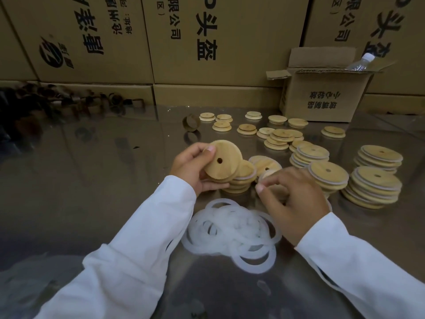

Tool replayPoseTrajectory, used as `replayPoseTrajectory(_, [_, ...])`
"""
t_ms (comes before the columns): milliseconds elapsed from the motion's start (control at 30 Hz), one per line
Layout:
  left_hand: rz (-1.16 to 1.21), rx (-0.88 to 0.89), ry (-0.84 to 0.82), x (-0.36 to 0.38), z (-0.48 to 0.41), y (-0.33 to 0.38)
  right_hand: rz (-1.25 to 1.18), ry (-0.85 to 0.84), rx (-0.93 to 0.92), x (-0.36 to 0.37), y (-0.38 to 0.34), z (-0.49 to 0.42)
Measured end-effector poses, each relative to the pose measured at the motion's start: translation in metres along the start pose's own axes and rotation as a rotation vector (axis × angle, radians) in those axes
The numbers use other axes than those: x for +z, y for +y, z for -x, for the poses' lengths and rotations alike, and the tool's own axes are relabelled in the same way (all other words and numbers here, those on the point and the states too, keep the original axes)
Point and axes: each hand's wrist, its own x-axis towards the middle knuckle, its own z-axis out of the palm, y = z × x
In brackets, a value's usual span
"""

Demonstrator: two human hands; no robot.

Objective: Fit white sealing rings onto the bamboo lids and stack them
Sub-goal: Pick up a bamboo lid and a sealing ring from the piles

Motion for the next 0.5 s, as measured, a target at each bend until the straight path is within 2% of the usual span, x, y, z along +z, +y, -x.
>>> replayPoseTrajectory(133, [0.041,-0.078,-0.154,0.0,0.002,-0.001,0.308,-0.17,-0.218,-0.001,0.005,0.003])
replayPoseTrajectory(200, [0.025,-0.095,-0.184,0.001,0.003,-0.002,0.364,-0.269,-0.27,0.001,0.006,0.001])
replayPoseTrajectory(333, [0.019,-0.095,-0.197,0.001,0.004,-0.003,0.179,-0.338,-0.273,-0.002,0.014,-0.005])
replayPoseTrajectory(500, [0.018,-0.104,-0.213,0.002,0.007,-0.002,0.091,-0.296,-0.261,-0.006,0.015,-0.007])
